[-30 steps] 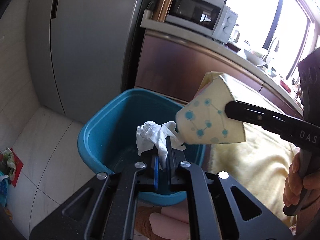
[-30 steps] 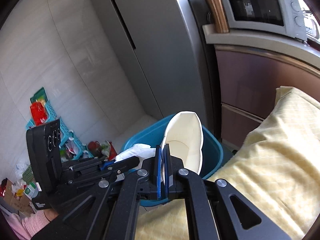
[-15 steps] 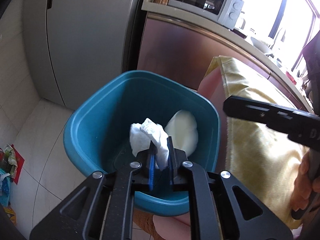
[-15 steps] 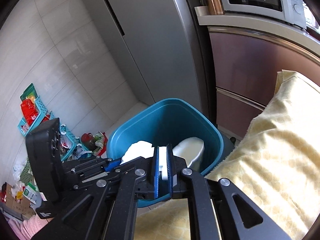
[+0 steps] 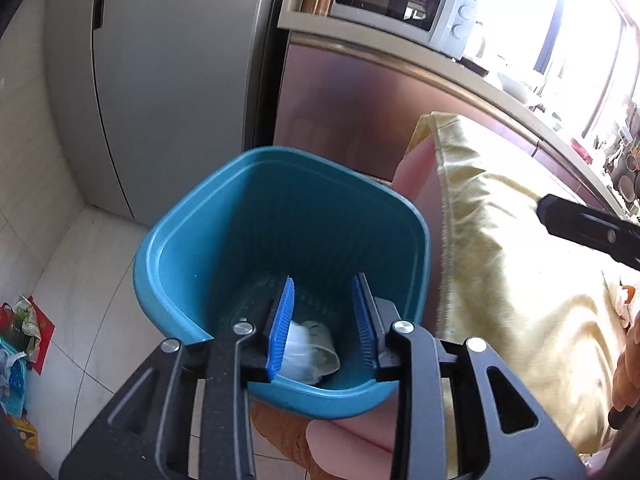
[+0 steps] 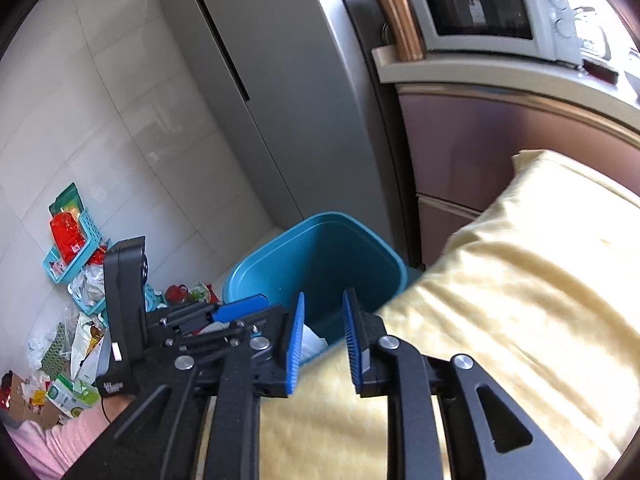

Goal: Collect trash
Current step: 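Move both open tools back over the trash on the table, then grasp the white tissue with the left tool while the right tool grasps the white foam net, then carry the tissue and foam net with both tools over the wastebasket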

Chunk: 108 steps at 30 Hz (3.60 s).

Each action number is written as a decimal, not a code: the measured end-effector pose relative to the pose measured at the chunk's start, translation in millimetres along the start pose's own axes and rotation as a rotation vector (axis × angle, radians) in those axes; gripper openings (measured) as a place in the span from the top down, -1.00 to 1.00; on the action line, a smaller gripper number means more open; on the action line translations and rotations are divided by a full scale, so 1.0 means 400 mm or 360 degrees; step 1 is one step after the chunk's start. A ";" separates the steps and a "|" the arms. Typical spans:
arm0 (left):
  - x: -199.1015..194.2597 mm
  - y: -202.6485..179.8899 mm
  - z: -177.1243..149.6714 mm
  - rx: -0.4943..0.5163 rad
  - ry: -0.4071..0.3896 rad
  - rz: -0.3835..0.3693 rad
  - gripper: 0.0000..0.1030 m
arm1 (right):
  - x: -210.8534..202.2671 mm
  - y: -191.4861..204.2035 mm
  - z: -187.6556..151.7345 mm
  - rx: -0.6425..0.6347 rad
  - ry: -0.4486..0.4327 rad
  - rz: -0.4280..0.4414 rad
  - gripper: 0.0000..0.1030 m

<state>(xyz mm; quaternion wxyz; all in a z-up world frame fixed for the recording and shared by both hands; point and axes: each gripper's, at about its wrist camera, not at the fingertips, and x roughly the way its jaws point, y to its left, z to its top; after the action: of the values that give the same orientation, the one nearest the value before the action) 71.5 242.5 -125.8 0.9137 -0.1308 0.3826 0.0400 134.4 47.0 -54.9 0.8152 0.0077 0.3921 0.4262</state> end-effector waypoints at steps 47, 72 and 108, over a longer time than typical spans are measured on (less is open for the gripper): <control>0.013 -0.869 -0.106 0.0821 0.0306 -0.0873 -0.01 | -0.690 -0.385 -0.502 0.0830 -0.0455 -0.0744 -0.06; 0.027 -0.870 -0.105 0.0714 0.0368 -0.0937 0.85 | -0.685 -0.391 -0.519 0.0903 -0.0539 -0.0542 0.89; -0.197 -0.557 -0.036 0.0568 -0.0018 -0.0919 0.85 | -0.629 -0.321 -0.456 0.0701 -0.0475 -0.0528 0.85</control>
<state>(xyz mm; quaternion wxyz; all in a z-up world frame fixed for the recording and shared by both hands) 44.6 26.2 -33.2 0.8979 -0.0715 0.3257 -0.2875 22.3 -269.8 -66.7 0.9009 0.1828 0.3468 0.1864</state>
